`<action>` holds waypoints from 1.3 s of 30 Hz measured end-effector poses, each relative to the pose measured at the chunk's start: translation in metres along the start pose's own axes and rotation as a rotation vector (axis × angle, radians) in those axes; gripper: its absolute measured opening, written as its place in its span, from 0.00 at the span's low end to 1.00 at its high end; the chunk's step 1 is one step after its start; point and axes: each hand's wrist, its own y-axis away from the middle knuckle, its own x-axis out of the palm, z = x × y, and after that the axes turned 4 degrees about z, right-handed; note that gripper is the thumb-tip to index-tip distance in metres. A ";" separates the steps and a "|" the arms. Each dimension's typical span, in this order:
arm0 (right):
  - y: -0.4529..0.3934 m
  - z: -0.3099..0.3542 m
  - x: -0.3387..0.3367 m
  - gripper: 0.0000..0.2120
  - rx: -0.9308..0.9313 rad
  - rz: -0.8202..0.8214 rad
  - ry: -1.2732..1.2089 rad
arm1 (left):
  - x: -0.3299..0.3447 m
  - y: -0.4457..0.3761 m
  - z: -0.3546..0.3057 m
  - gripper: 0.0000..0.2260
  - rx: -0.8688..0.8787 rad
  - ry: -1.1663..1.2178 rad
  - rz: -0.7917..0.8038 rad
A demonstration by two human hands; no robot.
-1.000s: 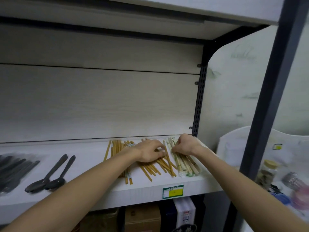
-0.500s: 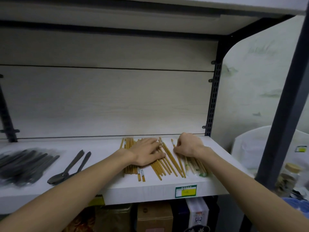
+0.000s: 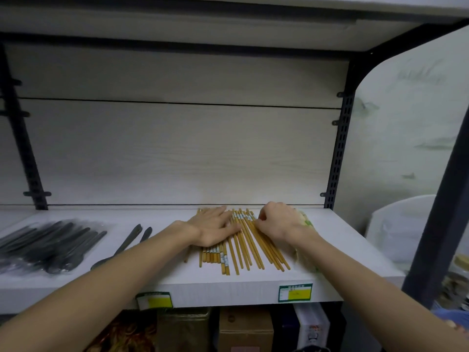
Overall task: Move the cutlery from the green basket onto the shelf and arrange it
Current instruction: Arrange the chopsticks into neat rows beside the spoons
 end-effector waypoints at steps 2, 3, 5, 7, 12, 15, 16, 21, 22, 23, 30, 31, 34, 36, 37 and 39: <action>-0.002 0.004 0.006 0.14 -0.023 -0.028 -0.017 | -0.001 0.002 0.012 0.39 -0.046 0.001 -0.009; -0.003 0.007 0.010 0.16 -0.046 -0.025 -0.038 | -0.001 0.003 0.017 0.39 -0.058 0.002 -0.005; -0.005 0.013 0.018 0.22 -0.131 0.024 -0.100 | 0.003 0.004 0.024 0.41 -0.070 -0.004 0.014; -0.006 0.020 0.028 0.27 -0.200 0.114 -0.141 | 0.009 0.005 0.026 0.41 -0.090 0.001 0.050; -0.005 0.034 0.049 0.30 -0.187 0.236 -0.052 | 0.020 0.006 0.026 0.34 -0.109 0.077 0.071; -0.004 0.040 0.049 0.29 -0.132 0.216 -0.080 | 0.022 0.006 0.027 0.30 -0.102 0.111 0.057; -0.003 0.042 0.048 0.30 -0.112 0.204 -0.113 | 0.022 0.006 0.028 0.30 -0.098 0.129 0.044; 0.000 0.047 0.046 0.32 -0.098 0.204 -0.119 | 0.022 0.005 0.042 0.28 -0.085 0.236 -0.155; -0.001 0.046 0.047 0.31 -0.101 0.200 -0.124 | 0.021 0.005 0.044 0.28 -0.094 0.246 -0.165; -0.001 0.045 0.046 0.29 -0.106 0.197 -0.131 | 0.019 0.006 0.046 0.29 -0.106 0.243 -0.160; -0.003 0.036 0.041 0.28 -0.096 0.171 -0.095 | 0.018 0.016 0.049 0.19 -0.151 0.196 -0.161; -0.004 0.037 0.038 0.27 -0.121 0.119 -0.088 | 0.019 0.018 0.050 0.18 -0.148 0.203 -0.173; -0.003 0.046 0.026 0.19 -0.203 -0.053 -0.126 | 0.025 0.020 0.054 0.17 -0.147 0.254 -0.227; -0.002 0.056 0.020 0.12 -0.202 -0.068 -0.143 | 0.030 0.021 0.054 0.17 -0.140 0.312 -0.267; -0.003 0.062 0.018 0.11 -0.184 -0.038 -0.138 | 0.033 0.021 0.054 0.17 -0.138 0.345 -0.286; -0.007 0.074 0.015 0.12 -0.135 0.054 -0.083 | 0.035 0.022 0.053 0.17 -0.144 0.407 -0.313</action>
